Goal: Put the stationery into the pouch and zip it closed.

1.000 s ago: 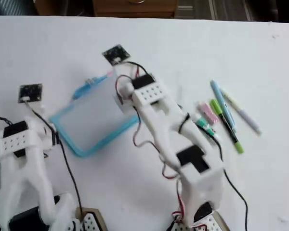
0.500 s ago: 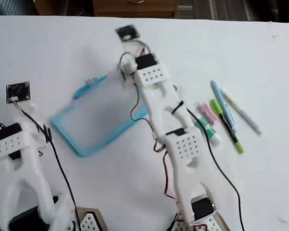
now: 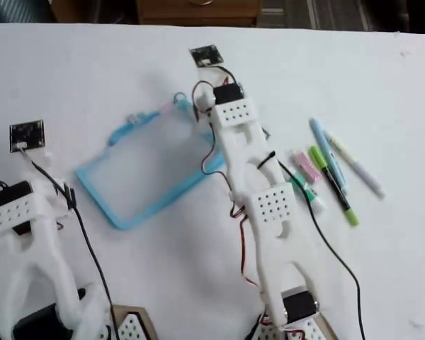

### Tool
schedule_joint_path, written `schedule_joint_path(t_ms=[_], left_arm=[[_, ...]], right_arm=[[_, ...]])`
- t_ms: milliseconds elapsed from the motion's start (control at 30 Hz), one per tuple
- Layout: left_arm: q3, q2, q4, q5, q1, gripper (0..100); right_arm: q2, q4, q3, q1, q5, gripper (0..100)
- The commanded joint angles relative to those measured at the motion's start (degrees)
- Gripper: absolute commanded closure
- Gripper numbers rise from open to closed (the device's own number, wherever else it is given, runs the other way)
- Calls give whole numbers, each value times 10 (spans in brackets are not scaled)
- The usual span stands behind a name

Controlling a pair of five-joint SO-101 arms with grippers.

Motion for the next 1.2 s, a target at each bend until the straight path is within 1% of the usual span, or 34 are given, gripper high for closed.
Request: schedule_joint_path(t_ms=[0, 167, 267, 367, 567, 667, 733, 800, 867, 967, 1000, 1067, 1167], left_arm=[[-14, -4, -4, -1, 3, 865], [-41, -7, -10, -51, 0, 865], [-59, -7, -10, -60, -17, 865], [-87, -7, -10, -61, -64, 865], [-161, -7, -11, -61, -176, 865], [-185, -7, -10, -61, -204, 865], [-187, -7, -10, -61, -208, 865], [-186, -7, -4, -61, -208, 865], [-186, -7, 9, -61, -208, 865], [-186, -7, 11, -61, -209, 865], [-186, -7, 11, -61, -209, 865], [-186, -7, 8, -62, -209, 865], [-186, -5, 6, -62, -209, 865]], right_arm=[[7, 71, -1, -4, -1, 978], [5, 172, 3, -55, 0, 981], [-9, 172, 8, -90, 1, 981], [-45, 171, 54, -143, 2, 981], [-150, 170, 251, -291, 2, 981], [-185, 168, 309, -341, 3, 981], [-205, 168, 313, -348, 9, 981], [-224, 170, 313, -345, 37, 964], [-247, 170, 319, -333, 47, 882], [-296, 170, 324, -310, 51, 711], [-315, 170, 324, -304, 51, 685], [-357, 170, 321, -293, 51, 699], [-417, 169, 320, -272, 50, 772]])
